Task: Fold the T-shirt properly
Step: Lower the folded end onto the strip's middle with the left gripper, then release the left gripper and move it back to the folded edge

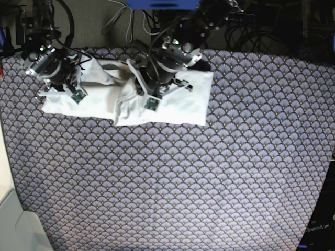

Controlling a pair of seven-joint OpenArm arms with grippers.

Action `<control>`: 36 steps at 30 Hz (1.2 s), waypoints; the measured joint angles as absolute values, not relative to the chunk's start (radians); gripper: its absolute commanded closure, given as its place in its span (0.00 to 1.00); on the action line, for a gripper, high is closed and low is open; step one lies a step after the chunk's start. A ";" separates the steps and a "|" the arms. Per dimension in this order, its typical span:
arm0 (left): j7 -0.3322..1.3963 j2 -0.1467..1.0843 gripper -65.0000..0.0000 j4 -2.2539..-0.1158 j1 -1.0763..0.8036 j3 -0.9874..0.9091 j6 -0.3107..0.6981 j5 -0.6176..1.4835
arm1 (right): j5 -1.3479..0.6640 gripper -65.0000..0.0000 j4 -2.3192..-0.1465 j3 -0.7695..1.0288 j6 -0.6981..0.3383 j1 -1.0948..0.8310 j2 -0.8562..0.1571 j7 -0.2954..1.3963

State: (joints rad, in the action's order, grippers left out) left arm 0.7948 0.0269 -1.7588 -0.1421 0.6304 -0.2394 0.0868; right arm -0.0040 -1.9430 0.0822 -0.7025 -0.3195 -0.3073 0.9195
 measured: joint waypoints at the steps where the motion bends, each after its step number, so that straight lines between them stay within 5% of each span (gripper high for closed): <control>1: 0.793 0.007 0.94 -1.735 -0.141 0.630 -0.241 0.092 | -0.004 1.00 -1.943 0.082 -0.702 -0.319 -0.307 0.920; 15: 0.788 0.078 0.94 -1.783 -0.049 0.673 -0.237 0.364 | -0.004 1.00 -1.943 0.082 -0.702 -0.321 -0.308 0.920; 36: 0.671 0.180 0.95 -1.932 -0.066 0.670 -0.243 0.394 | -0.004 1.00 -1.943 0.082 -0.702 -0.325 -0.302 0.920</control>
State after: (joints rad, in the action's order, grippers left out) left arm 0.6712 0.1802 -1.9324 -0.0662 0.6697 -0.2432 0.3943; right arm -0.0040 -1.9430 0.0818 -0.7025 -0.3248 -0.3023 0.9195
